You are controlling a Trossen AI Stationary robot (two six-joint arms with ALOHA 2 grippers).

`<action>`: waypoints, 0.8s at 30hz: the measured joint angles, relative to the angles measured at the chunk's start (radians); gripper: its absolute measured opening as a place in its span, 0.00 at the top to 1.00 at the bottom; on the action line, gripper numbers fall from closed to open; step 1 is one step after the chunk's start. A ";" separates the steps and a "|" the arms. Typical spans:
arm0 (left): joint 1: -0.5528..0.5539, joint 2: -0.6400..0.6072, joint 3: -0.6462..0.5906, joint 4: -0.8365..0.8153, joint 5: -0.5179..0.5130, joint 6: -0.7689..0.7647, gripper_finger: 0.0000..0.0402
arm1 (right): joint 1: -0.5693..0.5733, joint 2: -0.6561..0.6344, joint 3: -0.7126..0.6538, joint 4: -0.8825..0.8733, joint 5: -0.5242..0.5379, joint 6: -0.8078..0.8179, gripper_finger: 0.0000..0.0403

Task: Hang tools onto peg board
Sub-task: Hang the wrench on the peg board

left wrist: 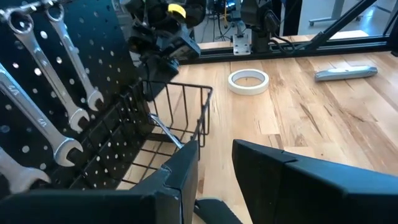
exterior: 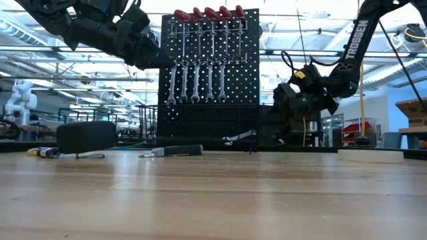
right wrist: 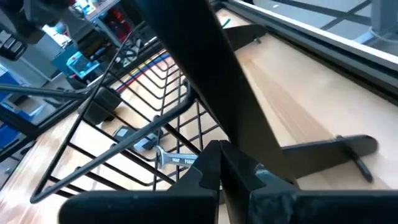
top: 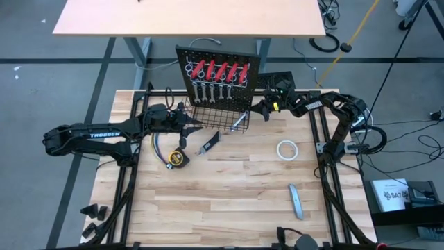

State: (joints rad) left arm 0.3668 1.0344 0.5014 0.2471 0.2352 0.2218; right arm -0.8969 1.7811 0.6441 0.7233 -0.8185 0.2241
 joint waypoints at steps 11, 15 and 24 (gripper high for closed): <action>0.000 0.000 0.000 -0.003 0.000 -0.006 0.73 | -0.007 -0.039 0.001 -0.310 0.140 -0.068 1.00; 0.000 0.000 0.000 -0.003 0.000 -0.006 0.73 | 0.032 -0.039 0.001 -0.346 0.144 -0.086 1.00; 0.000 0.000 0.000 -0.002 0.000 -0.007 0.73 | 0.101 -0.039 0.001 -0.249 0.276 -0.076 1.00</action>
State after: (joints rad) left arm 0.3664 1.0341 0.5014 0.2450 0.2352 0.2150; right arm -0.7956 1.7424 0.6453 0.4745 -0.5423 0.1478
